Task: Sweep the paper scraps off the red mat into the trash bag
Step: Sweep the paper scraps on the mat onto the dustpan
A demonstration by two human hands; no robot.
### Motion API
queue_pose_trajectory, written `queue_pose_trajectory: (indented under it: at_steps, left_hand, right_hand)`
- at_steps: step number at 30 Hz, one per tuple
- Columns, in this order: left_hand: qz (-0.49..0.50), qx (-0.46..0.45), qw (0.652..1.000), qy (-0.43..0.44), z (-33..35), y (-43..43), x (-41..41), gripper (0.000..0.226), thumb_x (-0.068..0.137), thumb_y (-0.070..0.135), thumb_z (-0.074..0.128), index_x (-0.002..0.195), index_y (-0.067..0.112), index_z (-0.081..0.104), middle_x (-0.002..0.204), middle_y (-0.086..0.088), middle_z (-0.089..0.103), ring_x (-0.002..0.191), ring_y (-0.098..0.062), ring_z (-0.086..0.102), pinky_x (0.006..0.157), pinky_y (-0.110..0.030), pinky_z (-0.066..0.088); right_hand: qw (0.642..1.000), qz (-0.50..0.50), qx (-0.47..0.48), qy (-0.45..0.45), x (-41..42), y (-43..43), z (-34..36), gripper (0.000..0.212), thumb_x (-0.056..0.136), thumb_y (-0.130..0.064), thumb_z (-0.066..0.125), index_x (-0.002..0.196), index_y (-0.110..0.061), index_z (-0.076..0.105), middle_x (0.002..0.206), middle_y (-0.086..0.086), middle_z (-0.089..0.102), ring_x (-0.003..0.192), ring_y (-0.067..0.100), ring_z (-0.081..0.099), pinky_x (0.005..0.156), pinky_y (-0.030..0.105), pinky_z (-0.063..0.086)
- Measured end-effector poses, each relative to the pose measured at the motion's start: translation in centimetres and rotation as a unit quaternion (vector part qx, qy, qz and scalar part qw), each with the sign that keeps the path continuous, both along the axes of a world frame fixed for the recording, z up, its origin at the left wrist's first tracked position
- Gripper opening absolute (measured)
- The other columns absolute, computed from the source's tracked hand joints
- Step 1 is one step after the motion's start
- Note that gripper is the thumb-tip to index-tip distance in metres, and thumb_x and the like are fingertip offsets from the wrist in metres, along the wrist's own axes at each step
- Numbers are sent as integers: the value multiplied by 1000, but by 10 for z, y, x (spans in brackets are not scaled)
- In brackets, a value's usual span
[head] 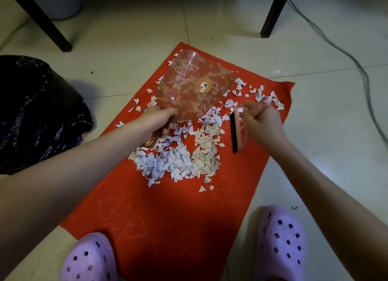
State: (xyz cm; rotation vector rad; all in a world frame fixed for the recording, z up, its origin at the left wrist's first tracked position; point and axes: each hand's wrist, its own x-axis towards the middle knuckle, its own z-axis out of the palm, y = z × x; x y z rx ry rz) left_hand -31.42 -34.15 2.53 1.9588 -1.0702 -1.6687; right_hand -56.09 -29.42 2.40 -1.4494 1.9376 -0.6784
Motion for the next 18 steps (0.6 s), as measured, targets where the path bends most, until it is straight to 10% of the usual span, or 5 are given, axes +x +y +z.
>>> queue_pose_trajectory:
  at_steps: [6,10,18]
  left_hand:
    - [-22,2,1000,0,-5,-9,-12,16,93,23,52,89,7,55,58,-4,47,37,-12,35,37,-17,30]
    - [-24,5,1000,11,-10,-15,-24,15,93,22,53,93,7,51,55,-4,46,37,-13,35,37,-16,30]
    - [-22,8,1000,18,-9,-23,-39,15,94,22,52,87,9,49,57,-5,45,38,-14,32,38,-19,29]
  right_hand:
    - [995,17,34,89,-20,1,-1,29,100,-21,41,85,-4,59,75,16,64,69,31,64,53,26,47]
    - [992,-62,-82,72,-33,0,0,35,98,-22,48,93,8,66,102,22,69,95,31,65,74,27,44]
    - [974,-137,-71,168,-84,-29,-10,45,101,-27,33,65,-6,47,67,21,62,69,35,60,69,39,47]
